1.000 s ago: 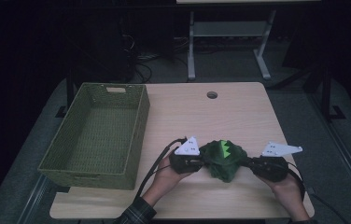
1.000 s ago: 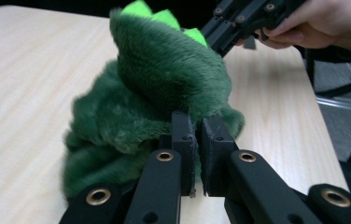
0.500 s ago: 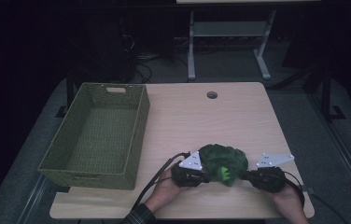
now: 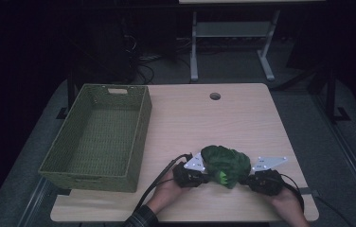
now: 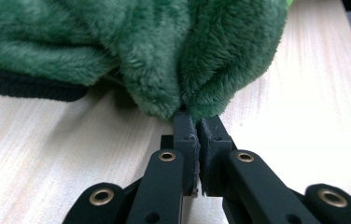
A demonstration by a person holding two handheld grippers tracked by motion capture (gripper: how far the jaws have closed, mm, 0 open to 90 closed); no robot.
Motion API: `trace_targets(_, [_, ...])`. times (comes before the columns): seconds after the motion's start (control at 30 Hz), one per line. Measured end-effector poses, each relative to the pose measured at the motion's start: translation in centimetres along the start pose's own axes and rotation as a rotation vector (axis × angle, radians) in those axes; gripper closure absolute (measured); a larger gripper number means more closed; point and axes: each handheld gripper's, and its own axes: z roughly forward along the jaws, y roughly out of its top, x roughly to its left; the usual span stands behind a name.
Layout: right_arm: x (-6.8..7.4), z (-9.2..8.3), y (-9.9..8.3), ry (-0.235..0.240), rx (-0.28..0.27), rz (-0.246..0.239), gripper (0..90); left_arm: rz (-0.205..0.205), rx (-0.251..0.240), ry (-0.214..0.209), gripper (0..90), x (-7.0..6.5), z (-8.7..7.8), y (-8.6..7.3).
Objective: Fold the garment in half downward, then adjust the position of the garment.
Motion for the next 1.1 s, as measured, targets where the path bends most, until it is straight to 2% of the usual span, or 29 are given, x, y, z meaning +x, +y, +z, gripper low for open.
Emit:
trace_targets(0.1, [0.4,-0.9,0.0,0.012,-0.043,0.019,73.7,0.025,-0.008,-0.003,86.4,-0.6,-0.1,0.3])
trace_targets(0.13, [0.4,-0.9,0.0,0.012,-0.043,0.019,73.7,0.025,-0.008,-0.003,86.4,-0.6,-0.1,0.3])
trace_targets(0.23, [0.9,-2.2,0.3,0.013,-0.095,0.017,70.2,0.022,-0.022,-0.014,85.4,-0.7,-0.5,0.5])
trace_targets(0.4, [1.3,-3.5,1.1,0.016,-0.142,-0.004,68.0,0.021,-0.022,-0.008,70.4,-1.2,-1.2,0.5])
trace_targets(0.47, [1.4,-3.7,1.2,0.016,-0.143,-0.010,66.9,0.022,-0.026,-0.003,64.8,-1.3,-1.4,0.5])
trace_targets(0.53, [1.7,-3.9,1.3,0.016,-0.140,-0.019,64.7,0.031,-0.039,0.011,63.6,-1.6,-2.5,0.6])
trace_targets(0.57, [1.7,-3.9,1.3,0.016,-0.140,-0.019,64.7,0.031,-0.039,0.011,63.6,-1.6,-2.5,0.6])
trace_targets(0.6, [1.8,-4.4,1.4,0.028,-0.134,-0.039,61.1,0.031,-0.051,0.023,63.6,-1.5,-3.2,0.7])
trace_targets(0.63, [1.8,-4.4,1.4,0.028,-0.134,-0.039,61.1,0.031,-0.051,0.023,63.7,-1.5,-3.2,0.7])
trace_targets(0.67, [2.0,-4.6,1.6,0.064,-0.087,-0.049,56.9,0.022,-0.073,0.034,64.2,-1.4,-4.0,0.9])
trace_targets(0.73, [2.4,-4.8,1.5,0.050,-0.077,-0.071,58.8,0.020,-0.093,0.043,67.7,-1.1,-4.6,1.2])
trace_targets(0.8, [2.5,-4.9,1.5,0.047,-0.080,-0.070,62.0,0.016,-0.106,0.043,72.6,-1.1,-4.9,1.5])
trace_targets(0.87, [2.1,-5.0,1.8,0.035,-0.113,-0.055,74.9,0.024,-0.129,0.044,77.0,-0.8,-5.2,2.6])
trace_targets(0.9, [1.9,-4.9,2.1,0.027,-0.115,-0.046,78.9,0.028,-0.134,0.043,78.9,-0.8,-5.2,3.1])
trace_targets(0.93, [1.9,-4.9,2.1,0.027,-0.115,-0.046,78.9,0.028,-0.134,0.043,80.9,-0.8,-5.2,3.1])
trace_targets(0.97, [1.5,-4.3,2.5,0.020,-0.110,-0.050,84.3,0.029,-0.139,0.041,82.4,-0.7,-5.1,3.6])
trace_targets(1.0, [1.5,-4.3,2.5,0.020,-0.110,-0.050,84.3,0.033,-0.141,0.040,82.4,-0.7,-5.0,4.1])
trace_targets(1.03, [1.2,-3.4,2.7,0.028,-0.094,-0.045,87.2,0.041,-0.144,0.036,85.4,-0.5,-4.3,4.9])
trace_targets(1.1, [1.0,-2.3,2.7,0.037,-0.068,-0.046,88.9,0.037,-0.130,0.043,87.8,-0.1,-3.4,5.3])
